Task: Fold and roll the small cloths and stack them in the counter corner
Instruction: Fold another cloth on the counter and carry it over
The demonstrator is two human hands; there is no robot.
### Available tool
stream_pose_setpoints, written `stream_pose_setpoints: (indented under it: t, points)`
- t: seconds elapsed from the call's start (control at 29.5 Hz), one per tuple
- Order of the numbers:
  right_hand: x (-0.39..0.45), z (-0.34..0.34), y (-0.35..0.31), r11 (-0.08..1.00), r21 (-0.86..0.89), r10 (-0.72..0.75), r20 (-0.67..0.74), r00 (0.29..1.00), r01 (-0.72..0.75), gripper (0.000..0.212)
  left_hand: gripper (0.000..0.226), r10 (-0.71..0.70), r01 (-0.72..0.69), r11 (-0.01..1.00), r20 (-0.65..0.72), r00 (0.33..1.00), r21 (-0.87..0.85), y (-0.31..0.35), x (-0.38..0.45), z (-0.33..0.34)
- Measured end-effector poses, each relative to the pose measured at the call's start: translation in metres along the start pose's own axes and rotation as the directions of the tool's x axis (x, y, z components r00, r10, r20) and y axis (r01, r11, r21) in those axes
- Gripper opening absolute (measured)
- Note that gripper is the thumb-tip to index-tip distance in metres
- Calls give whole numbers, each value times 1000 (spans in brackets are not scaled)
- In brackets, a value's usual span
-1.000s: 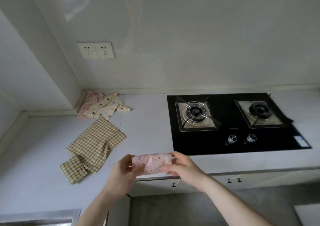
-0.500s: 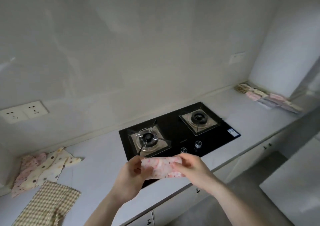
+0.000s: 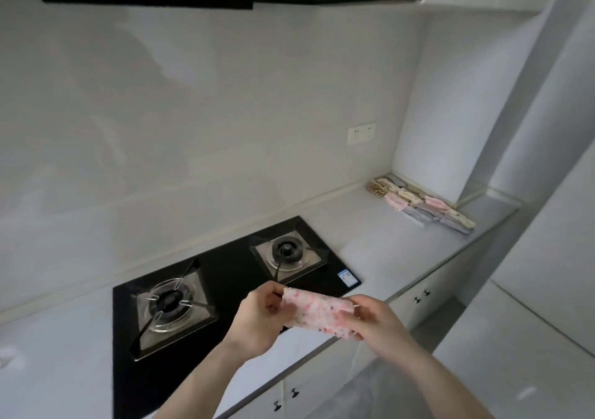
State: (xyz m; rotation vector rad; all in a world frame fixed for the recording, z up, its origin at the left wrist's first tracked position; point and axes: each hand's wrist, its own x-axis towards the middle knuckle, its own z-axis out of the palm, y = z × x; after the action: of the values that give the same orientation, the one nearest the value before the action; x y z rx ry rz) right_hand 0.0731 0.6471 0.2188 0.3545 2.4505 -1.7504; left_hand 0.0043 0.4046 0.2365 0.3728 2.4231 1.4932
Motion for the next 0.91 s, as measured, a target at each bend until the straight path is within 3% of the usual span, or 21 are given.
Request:
stream_pose_setpoints:
  t: [0.34,0.64,0.78,0.91]
  points:
    - [60,-102,25,1000,23,15,5,1000,-15,5,28,-75,77,993,-18,997,90,37,94,82]
    - [141,-177,66,977,144,174,-136,975,-155,6,33,-94,90,995,158,983,33,58,217,149]
    - [181,-225,88,909,290,368,-222,903,-299,12,29,-133,131,991,234,963,25,74,274,175]
    - [209,-268,116,858,412,459,-350,817,-306,13,23,-109,99,994,256,961,51,86,327,199]
